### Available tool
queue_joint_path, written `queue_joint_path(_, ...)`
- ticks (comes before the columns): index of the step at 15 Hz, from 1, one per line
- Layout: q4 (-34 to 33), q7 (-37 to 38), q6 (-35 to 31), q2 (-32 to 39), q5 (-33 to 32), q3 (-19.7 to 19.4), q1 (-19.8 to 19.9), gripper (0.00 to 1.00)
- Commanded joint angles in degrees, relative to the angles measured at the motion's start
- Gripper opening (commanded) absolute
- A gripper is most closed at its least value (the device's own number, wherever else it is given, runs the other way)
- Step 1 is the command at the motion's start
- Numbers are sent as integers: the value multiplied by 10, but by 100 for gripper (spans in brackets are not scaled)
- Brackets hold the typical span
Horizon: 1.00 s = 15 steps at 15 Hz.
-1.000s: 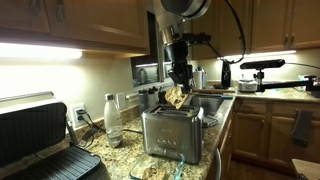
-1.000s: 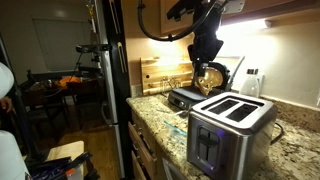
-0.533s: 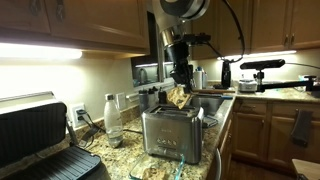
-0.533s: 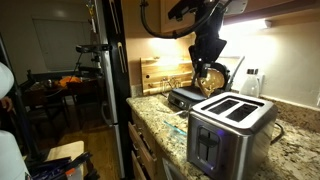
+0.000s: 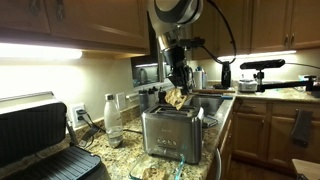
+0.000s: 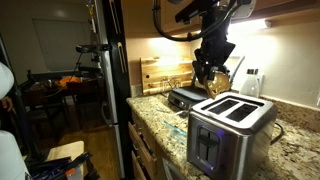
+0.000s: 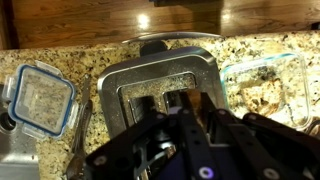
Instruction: Put one slice of bread in the toaster
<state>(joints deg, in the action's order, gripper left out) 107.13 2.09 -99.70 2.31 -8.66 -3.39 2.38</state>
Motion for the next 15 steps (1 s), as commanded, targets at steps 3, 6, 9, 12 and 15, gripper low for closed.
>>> queue_joint_path(3,-31,-22,28,25,-17,-3,5,3)
queue_joint_path(6,-38,-30,30,34,-30,-5,5,3)
queue_joint_path(9,-43,-35,37,42,-43,-5,4,3)
queue_joint_path(12,-50,-36,41,49,-44,-4,3,3)
queue_joint_path(15,-54,-37,42,53,-38,-4,4,3)
